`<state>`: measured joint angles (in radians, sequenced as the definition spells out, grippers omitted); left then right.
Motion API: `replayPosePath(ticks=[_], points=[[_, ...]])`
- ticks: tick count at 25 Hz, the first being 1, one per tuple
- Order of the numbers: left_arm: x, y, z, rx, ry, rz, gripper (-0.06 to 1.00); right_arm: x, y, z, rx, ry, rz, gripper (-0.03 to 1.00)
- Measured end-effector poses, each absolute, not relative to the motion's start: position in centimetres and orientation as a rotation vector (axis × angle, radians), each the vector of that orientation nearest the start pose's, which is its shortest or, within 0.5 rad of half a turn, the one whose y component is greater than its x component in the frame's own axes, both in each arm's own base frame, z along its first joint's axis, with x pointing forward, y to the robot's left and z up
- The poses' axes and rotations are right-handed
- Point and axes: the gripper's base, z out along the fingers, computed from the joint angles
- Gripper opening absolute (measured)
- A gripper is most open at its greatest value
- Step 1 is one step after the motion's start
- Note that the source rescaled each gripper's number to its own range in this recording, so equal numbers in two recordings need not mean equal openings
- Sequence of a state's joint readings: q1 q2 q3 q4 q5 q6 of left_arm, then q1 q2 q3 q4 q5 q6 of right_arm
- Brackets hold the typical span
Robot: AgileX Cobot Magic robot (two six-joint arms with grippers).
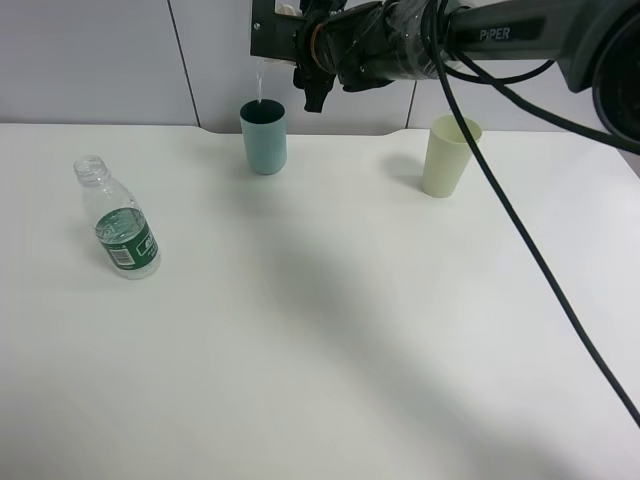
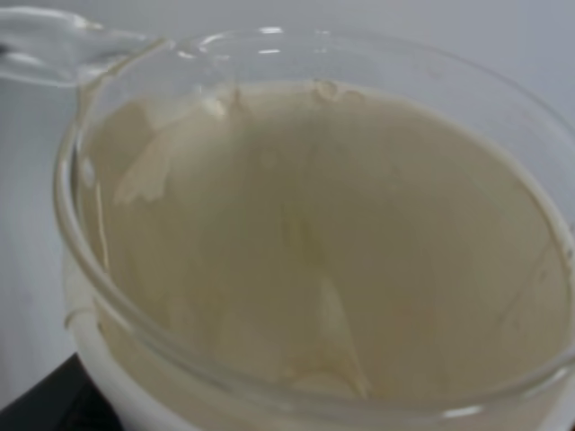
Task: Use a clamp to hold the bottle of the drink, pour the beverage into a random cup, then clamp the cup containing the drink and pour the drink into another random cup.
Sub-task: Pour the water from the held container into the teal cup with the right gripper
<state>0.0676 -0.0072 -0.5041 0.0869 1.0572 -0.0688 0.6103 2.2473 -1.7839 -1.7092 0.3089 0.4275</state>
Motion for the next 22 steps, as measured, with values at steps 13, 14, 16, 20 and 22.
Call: replayPosePath(ticks=[13, 14, 16, 20, 22], points=[[-0.70, 0.64, 27.89, -0.143, 2.023, 0.103, 1.00, 45.06, 28.06, 21.95, -1.456, 1.306, -0.759, 0.03], [-0.70, 0.64, 27.89, -0.143, 2.023, 0.103, 1.00, 45.07, 28.05, 21.95, -1.456, 1.305, -0.761, 0.03], [-0.70, 0.64, 27.89, -0.143, 2.023, 0.103, 1.00, 45.07, 28.06, 21.97, -1.460, 1.299, -0.766, 0.03], [-0.70, 0.64, 27.89, -0.143, 2.023, 0.103, 1.00, 45.07, 28.06, 21.99, -1.463, 1.295, -0.769, 0.03], [-0.70, 0.64, 27.89, -0.143, 2.023, 0.103, 1.00, 45.08, 28.06, 21.99, -1.463, 1.294, -0.770, 0.03]])
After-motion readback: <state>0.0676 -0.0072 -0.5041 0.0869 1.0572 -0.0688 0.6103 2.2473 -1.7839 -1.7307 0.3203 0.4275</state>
